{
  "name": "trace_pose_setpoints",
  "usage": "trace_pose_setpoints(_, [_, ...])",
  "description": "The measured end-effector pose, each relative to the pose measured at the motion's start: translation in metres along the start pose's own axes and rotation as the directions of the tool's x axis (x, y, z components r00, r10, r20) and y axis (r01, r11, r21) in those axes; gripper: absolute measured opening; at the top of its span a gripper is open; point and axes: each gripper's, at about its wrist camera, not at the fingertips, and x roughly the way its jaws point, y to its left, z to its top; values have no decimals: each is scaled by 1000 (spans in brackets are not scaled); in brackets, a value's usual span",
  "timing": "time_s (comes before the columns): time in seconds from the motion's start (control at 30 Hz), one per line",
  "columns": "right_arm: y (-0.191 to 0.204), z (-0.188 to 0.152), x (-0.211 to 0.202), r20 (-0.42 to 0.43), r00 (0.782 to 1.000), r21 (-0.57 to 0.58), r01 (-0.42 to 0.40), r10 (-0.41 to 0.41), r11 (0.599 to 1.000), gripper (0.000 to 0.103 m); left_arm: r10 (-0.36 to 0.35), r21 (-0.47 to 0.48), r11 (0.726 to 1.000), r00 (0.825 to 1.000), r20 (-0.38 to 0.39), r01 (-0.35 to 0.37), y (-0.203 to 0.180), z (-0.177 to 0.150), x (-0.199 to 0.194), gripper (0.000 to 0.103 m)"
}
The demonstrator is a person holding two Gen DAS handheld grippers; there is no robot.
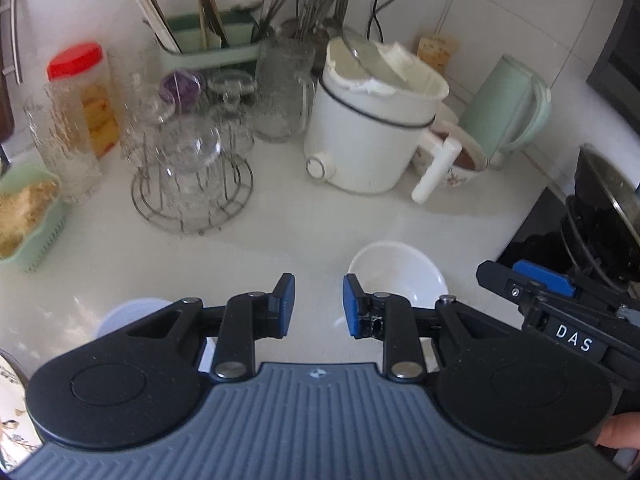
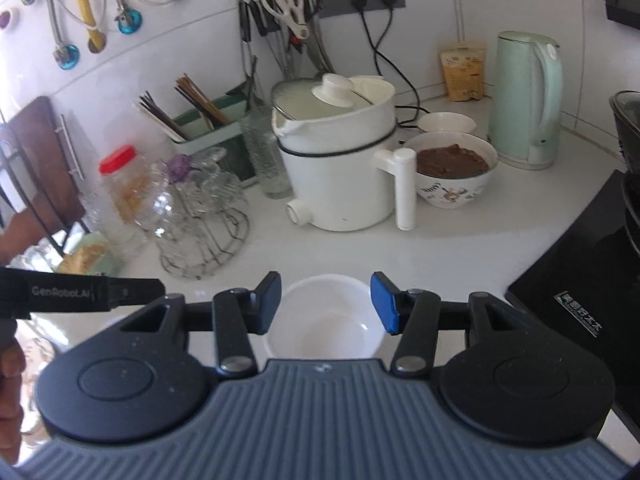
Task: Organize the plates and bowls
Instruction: 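Move the left tool toward the white bowl beside the stove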
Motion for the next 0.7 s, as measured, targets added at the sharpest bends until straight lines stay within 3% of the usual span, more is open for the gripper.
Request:
trace_pose_setpoints(0.3, [-21,-28,21,-24,998,52,66,-65,996,53,-10,-15,1000,997,-77,8,5,-17,47,30])
trace_pose_setpoints(0.37, [-24,-32,26,-33,997,64,74,-72,995,53,-26,-25,999,996,-88,24,7,-16,55,36])
trace_pose_setpoints(0.43, [-25,-36,30,-45,997,80,72,-69,994,53,-39,-53,998,995,-92,34,10,-14,61,51])
trace_pose_setpoints(0.53, [-26,-37,36,-45,997,92,60,-56,994,53,-30,-61,998,996,-79,25,10,-9,65,51])
trace_pose_setpoints(0.7, [-27,-35,52,-60,997,99,63,-57,993,52,-77,-72,995,994,-84,71,7,3,81,52])
